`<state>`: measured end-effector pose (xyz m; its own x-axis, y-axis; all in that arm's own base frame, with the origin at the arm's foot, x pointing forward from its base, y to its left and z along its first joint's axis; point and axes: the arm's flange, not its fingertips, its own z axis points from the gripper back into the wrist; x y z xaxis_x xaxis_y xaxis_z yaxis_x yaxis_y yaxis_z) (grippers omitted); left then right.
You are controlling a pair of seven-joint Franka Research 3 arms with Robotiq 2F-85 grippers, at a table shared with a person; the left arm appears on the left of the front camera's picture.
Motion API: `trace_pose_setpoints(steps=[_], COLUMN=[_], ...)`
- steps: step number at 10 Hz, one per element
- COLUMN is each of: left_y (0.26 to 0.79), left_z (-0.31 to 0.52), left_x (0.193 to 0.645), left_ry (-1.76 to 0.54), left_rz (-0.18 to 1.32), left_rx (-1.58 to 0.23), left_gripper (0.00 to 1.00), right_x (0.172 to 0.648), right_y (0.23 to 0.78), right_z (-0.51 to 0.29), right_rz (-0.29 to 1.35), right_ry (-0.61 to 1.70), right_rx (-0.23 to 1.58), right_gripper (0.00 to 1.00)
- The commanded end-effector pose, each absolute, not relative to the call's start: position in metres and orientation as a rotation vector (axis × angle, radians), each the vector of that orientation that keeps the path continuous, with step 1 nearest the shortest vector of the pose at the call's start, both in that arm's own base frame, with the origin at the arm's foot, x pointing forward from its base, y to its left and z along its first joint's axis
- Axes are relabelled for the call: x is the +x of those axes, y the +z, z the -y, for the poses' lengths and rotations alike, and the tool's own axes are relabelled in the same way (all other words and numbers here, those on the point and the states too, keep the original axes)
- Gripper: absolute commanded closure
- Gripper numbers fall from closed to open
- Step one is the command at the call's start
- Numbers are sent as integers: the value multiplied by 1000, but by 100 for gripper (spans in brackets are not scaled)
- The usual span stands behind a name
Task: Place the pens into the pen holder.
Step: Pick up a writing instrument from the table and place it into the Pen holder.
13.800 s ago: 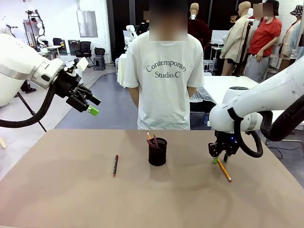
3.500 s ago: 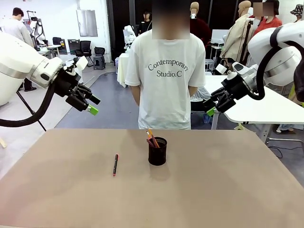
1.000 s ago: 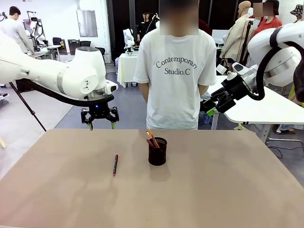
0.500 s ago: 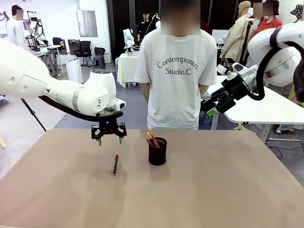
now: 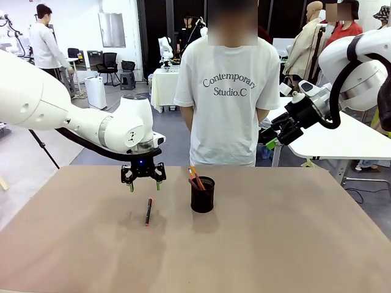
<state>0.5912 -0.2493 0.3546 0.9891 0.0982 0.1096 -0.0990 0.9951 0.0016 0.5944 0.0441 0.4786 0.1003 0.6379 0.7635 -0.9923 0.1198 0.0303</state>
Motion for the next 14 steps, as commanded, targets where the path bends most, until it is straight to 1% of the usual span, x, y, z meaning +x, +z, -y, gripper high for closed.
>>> trace_pose_setpoints(steps=[1, 3, 4, 6, 8, 9, 12, 14], left_y=[354, 349, 340, 317, 311, 305, 300, 303], left_z=[248, 250, 254, 262, 263, 265, 262, 262], left_x=[589, 590, 590, 588, 586, 588, 594, 595], left_ry=[125, 30, 17, -4, 26, 35, 46, 67], left_rz=[121, 72, 76, 70, 54, 23, 16, 5], left_rx=[17, -15, -23, 8, 22, 11, -29, -34], left_gripper=[0, 0, 0, 0, 0, 0, 0, 39], right_x=[592, 592, 592, 592, 592, 592, 592, 592], right_y=[480, 480, 480, 480, 480, 480, 480, 480], right_z=[-46, -46, -46, -46, -46, -46, -46, -46], right_rz=[686, 686, 686, 686, 686, 686, 686, 686], right_ry=[1342, 1342, 1342, 1342, 1342, 1342, 1342, 1342], right_rx=[633, 633, 633, 633, 633, 633, 633, 633], right_gripper=[0, 0, 0, 0, 0, 0, 0, 0])
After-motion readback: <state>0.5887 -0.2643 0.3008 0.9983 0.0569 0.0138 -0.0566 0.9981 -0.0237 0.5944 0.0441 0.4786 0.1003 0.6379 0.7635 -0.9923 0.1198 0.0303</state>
